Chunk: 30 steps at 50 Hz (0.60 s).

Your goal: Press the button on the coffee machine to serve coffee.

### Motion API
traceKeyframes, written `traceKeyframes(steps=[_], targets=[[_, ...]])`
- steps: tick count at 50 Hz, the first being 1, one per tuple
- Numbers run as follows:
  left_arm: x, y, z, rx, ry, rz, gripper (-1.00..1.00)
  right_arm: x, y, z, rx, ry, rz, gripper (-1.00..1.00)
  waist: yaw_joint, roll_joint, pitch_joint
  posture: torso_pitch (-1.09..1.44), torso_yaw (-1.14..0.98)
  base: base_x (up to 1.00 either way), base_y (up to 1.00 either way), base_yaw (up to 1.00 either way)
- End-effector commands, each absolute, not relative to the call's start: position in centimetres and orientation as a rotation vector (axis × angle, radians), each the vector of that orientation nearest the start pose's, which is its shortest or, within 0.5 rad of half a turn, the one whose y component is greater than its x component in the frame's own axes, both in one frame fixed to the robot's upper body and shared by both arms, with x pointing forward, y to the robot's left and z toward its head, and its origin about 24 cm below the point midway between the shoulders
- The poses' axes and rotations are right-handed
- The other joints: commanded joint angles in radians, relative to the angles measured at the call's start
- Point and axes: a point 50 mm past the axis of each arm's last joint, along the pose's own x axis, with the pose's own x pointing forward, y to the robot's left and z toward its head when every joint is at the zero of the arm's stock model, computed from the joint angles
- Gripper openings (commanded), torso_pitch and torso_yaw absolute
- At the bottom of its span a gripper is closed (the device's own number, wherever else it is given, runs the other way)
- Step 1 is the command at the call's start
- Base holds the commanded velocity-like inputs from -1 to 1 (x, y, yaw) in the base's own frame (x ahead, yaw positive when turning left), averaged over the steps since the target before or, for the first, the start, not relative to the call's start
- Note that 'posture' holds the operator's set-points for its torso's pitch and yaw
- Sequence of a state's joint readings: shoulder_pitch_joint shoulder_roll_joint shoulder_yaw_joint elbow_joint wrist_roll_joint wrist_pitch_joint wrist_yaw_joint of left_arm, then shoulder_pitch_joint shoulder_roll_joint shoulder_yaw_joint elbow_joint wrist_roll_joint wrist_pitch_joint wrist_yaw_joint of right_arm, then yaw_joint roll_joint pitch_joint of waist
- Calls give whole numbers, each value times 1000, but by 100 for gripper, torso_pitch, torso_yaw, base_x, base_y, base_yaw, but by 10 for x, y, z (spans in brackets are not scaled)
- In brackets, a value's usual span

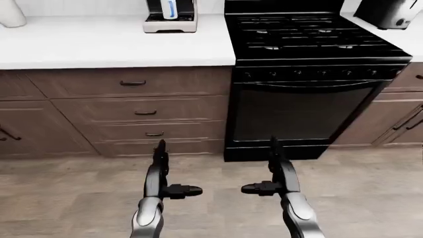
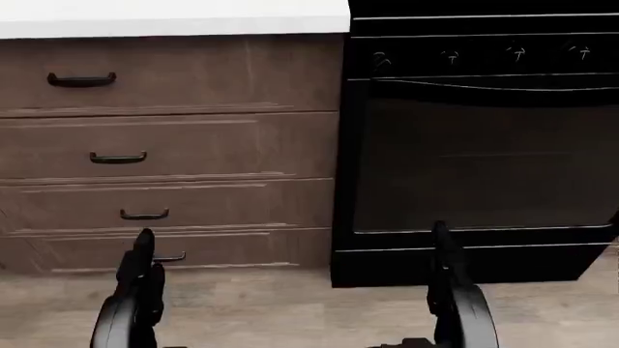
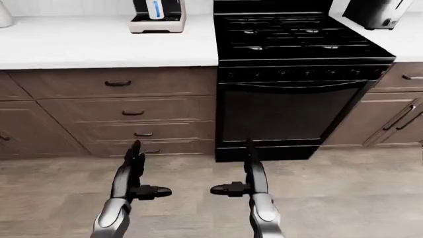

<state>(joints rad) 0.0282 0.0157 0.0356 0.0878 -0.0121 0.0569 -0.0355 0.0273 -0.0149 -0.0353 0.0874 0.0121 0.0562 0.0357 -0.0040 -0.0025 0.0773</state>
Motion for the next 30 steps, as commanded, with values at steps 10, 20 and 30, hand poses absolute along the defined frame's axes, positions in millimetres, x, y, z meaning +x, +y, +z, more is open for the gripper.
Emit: traceKeyframes(steps=[10,20,30], targets=[[253,159,38,-2,14,-12,100,251,-161,43,-9,-5,-12,100,8,-7,-74,0,0,0,0,0],[262,165,39,-10,9,19,100,258,-162,62,-27,-37,-20,100,9,-5,-88,0,0,0,0,0],[285,161,97,-68,-48,5,100,272,-172,119,-60,-89,-51,100,10,-6,-96,0,0,0,0,0]])
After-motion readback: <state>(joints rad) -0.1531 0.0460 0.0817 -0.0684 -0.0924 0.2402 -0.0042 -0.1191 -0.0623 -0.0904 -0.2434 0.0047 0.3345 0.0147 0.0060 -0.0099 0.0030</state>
